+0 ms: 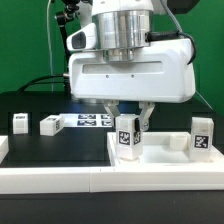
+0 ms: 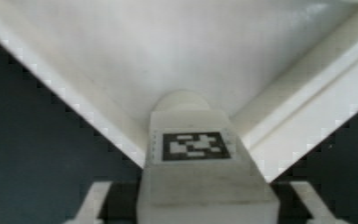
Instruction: Assemble square table
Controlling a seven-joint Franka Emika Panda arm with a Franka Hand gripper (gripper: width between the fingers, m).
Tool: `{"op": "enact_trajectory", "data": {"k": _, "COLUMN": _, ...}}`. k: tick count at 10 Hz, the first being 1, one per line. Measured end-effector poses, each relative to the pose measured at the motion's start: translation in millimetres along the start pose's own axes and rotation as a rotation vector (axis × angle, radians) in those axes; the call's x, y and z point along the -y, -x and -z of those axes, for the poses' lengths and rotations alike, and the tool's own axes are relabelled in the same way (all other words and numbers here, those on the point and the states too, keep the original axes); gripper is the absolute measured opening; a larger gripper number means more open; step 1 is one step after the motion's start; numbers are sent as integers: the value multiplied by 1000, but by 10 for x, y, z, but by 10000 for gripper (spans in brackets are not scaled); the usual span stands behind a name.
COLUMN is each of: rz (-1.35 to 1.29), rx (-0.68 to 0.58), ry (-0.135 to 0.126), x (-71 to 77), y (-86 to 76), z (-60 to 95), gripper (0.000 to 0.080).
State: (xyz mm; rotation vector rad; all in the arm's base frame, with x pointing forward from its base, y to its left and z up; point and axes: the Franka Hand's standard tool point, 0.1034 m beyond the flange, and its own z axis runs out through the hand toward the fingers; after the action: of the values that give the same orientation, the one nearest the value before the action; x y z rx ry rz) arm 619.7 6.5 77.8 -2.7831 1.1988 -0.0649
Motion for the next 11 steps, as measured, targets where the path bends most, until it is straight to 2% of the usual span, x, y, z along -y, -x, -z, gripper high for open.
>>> {"op": "enact_trajectory", "data": {"k": 6, "rz": -491, "rx": 8, "ry": -4, "x": 69, "y": 64, "z": 1, "gripper": 290}}
{"op": "enact_trajectory", "data": {"k": 7, "rz": -561, "rx": 12, "ry": -12, "x": 72, "y": 59, "z": 0, "gripper": 290}}
{"op": "enact_trajectory", "data": {"k": 10, "rz": -629, "rx": 20, "ry": -23, "x": 73, "y": 56, "z": -12, "gripper": 290}}
{"op": "enact_trajectory", "data": {"k": 11, "rz": -600, "rx": 20, "ry": -23, "x": 75, "y": 60, "z": -15, "gripper": 392}}
